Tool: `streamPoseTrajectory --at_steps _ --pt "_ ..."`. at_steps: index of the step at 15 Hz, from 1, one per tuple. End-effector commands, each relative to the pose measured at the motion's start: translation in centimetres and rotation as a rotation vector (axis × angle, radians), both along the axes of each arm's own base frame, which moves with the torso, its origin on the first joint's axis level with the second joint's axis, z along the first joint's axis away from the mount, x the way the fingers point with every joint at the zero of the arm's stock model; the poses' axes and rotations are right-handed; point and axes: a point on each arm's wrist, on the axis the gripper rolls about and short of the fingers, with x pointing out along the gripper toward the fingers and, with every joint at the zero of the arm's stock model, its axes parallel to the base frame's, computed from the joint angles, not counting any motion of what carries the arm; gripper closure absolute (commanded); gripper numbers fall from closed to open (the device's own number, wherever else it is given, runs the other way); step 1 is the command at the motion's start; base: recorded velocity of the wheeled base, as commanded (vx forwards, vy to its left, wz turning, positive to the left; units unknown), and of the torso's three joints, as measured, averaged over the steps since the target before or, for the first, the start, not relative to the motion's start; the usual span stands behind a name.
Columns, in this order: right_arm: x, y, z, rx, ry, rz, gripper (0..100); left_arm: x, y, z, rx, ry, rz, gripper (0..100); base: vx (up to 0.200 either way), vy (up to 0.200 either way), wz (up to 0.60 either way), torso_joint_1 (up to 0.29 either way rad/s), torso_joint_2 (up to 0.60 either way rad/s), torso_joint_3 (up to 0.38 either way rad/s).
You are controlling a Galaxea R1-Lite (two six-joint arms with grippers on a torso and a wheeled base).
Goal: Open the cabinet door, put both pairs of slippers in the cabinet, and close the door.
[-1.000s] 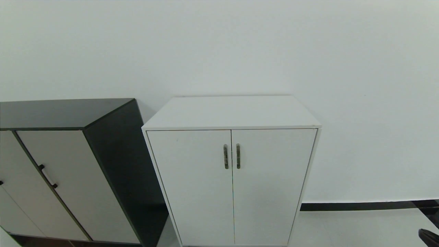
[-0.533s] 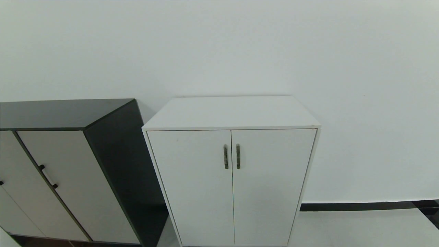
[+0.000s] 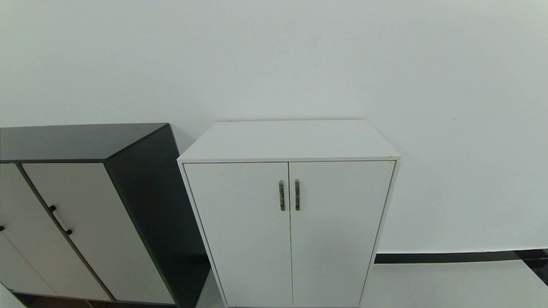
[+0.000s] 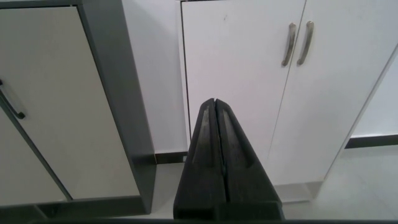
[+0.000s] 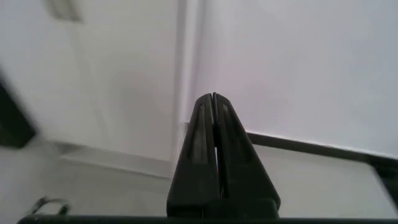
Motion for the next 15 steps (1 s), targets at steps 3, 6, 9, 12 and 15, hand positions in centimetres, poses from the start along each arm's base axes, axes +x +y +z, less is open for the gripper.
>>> streamPoseTrajectory --at_steps 3,6,9,12,15 --pt "-1.04 0.17 -0.19 0.081 -0.146 -0.066 100 0.0 0.0 0.0 -0.003 0.0 0.001 100 0.0 0.0 0.0 0.0 0.0 0.0" --pt "-0.95 0.59 -0.36 0.105 -0.146 0.118 100 0.0 0.0 0.0 -0.004 0.0 0.001 100 0.0 0.0 0.0 0.0 0.0 0.0" --pt "-0.9 0.24 -0.83 0.15 -0.111 -0.047 100 0.0 0.02 0.0 -0.017 0.0 0.009 100 0.0 0.0 0.0 0.0 0.0 0.0" --pt "-0.89 0.24 -0.83 0.14 -0.11 -0.042 100 0.0 0.02 0.0 -0.02 0.0 0.009 100 0.0 0.0 0.0 0.0 0.0 0.0" --pt "-0.89 0.33 -0.86 0.182 -0.107 -0.003 100 0.0 0.02 0.0 -0.021 0.0 0.01 100 0.0 0.0 0.0 0.0 0.0 0.0"
